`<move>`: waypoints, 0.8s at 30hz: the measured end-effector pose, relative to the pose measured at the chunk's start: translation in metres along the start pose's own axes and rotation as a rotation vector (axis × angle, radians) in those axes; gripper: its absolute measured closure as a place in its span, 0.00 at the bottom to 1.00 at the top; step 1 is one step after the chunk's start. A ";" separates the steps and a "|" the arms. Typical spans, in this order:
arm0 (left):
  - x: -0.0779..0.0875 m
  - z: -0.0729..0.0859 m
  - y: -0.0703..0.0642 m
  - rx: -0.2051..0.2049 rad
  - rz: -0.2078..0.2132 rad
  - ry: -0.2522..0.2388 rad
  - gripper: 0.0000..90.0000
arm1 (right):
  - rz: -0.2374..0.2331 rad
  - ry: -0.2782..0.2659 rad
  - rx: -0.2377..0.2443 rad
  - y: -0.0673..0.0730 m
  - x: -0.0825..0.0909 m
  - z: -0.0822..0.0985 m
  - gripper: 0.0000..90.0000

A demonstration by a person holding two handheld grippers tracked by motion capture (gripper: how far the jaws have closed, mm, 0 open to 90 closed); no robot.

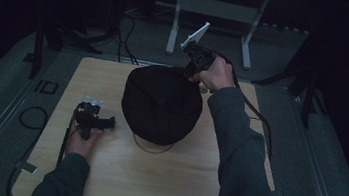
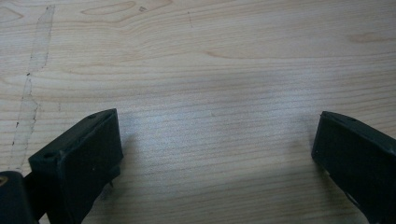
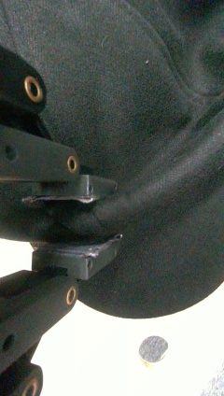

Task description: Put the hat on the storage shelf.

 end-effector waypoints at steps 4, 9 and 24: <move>0.000 0.000 0.000 0.000 0.000 -0.001 0.01 | 0.003 -0.013 0.004 0.000 -0.001 -0.001 0.79; 0.000 0.000 0.000 0.002 0.000 -0.002 0.01 | 0.000 -0.018 0.006 -0.001 -0.005 0.000 0.78; 0.000 0.000 0.000 0.000 0.000 -0.001 0.01 | 0.009 -0.050 0.003 -0.012 -0.003 0.014 0.69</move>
Point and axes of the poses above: each handheld gripper's, and its own axes: x roughly backward along the jaws, z roughly out of its underside, y roughly to its left, the point moved 1 cm from there along -x, roughly forward along the jaws, and after that the axes turned 14 degrees about x, right-handed, at the moved point
